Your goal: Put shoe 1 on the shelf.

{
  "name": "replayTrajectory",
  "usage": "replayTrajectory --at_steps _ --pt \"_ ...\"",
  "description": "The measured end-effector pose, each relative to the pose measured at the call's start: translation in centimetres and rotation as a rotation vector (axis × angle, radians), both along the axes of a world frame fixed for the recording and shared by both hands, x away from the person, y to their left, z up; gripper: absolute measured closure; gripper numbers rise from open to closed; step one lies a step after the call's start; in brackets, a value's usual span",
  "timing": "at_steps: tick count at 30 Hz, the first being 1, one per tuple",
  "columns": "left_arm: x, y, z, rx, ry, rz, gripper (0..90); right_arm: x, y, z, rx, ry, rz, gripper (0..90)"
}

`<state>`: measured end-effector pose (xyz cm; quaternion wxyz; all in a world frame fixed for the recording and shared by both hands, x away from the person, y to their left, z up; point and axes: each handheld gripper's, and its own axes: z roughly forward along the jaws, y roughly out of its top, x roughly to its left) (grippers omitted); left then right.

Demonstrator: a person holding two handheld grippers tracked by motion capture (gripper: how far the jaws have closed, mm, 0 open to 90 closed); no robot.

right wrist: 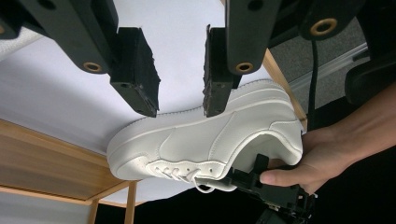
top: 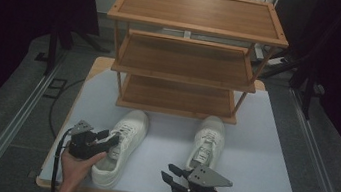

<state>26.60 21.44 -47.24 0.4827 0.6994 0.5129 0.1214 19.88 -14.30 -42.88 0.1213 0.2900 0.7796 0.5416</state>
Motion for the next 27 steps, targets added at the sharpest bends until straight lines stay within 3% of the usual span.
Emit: replayTrajectory --at_steps 2,3,10,13,19,26,27 --pt "-0.1 -0.1 0.0 -0.003 -0.011 0.004 51.1 0.0 0.0 0.0 -0.001 -0.001 0.0 64.6" --pt "-0.2 -0.2 0.1 0.013 -0.029 0.012 57.7 -0.1 0.1 -0.1 -0.002 -0.002 0.001 64.6" --pt "-0.4 0.1 0.0 0.0 -0.039 0.037 75.1 0.0 0.2 -0.2 -0.006 -0.001 -0.004 64.5" --pt "-0.5 -0.1 0.2 0.027 -0.053 0.044 80.2 0.0 0.1 -0.2 -0.005 -0.002 -0.007 64.5" --pt "-0.4 0.4 0.2 0.011 -0.064 0.038 83.1 0.0 -0.2 0.0 0.007 -0.005 -0.016 64.5" --pt "-0.7 0.8 0.7 -0.043 -0.098 0.021 83.1 0.1 -0.4 0.0 0.015 -0.007 -0.024 64.5" --pt "-0.8 0.9 1.0 -0.066 -0.106 0.014 83.1 0.1 -0.4 0.1 0.016 -0.008 -0.024 64.5"
